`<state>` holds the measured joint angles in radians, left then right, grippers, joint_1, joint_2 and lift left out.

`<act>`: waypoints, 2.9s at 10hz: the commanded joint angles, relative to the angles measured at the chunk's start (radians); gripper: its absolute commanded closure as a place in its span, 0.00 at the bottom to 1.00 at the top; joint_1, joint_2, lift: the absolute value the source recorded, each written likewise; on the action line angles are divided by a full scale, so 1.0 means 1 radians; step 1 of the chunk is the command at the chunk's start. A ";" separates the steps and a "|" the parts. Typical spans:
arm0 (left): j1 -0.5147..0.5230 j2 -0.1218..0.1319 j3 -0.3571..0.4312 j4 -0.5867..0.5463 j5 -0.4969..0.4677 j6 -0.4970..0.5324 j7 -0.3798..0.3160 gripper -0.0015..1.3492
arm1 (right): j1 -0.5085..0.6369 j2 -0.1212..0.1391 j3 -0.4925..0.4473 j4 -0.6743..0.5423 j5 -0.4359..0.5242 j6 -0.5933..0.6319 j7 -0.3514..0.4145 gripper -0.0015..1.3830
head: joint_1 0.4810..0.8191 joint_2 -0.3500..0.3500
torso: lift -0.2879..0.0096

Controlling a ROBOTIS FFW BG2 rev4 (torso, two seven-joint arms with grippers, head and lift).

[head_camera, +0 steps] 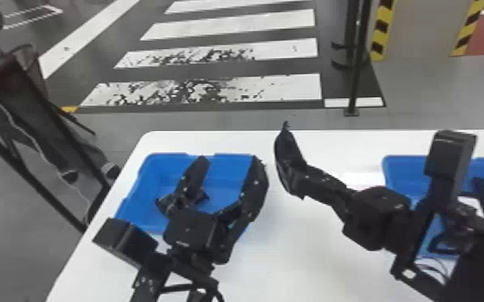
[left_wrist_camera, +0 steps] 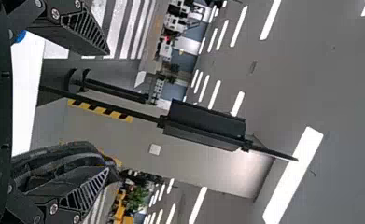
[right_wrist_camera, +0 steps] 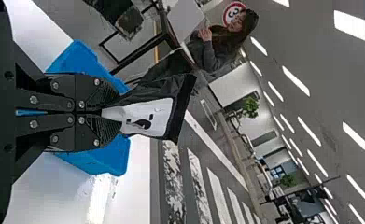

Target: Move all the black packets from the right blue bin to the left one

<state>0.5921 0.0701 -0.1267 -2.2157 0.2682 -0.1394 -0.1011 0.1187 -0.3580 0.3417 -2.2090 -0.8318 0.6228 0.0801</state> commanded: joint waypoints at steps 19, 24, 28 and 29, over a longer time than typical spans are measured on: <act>-0.209 -0.010 0.099 0.278 -0.159 -0.084 0.017 0.90 | 0.065 0.021 -0.037 0.117 -0.074 -0.125 0.175 0.13 | 0.63 0.91 | 0.50; -0.364 -0.018 0.226 0.609 -0.318 -0.266 0.093 0.03 | 0.117 0.036 -0.150 0.053 -0.030 -0.130 0.170 0.14 | 0.63 0.92 | 0.50; -0.069 -0.012 0.093 0.084 -0.047 -0.082 0.067 0.09 | 0.213 0.099 -0.398 -0.190 0.381 0.136 0.004 0.13 | 0.63 0.78 | 0.50; 0.017 -0.015 0.071 -0.009 -0.047 -0.045 0.060 0.09 | 0.215 0.113 -0.453 -0.195 0.449 0.187 -0.029 0.13 | 0.63 0.65 | 0.50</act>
<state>0.5538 0.0557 -0.0404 -2.1597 0.2182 -0.2077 -0.0396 0.3287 -0.2545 -0.0733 -2.3941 -0.4341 0.7748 0.0525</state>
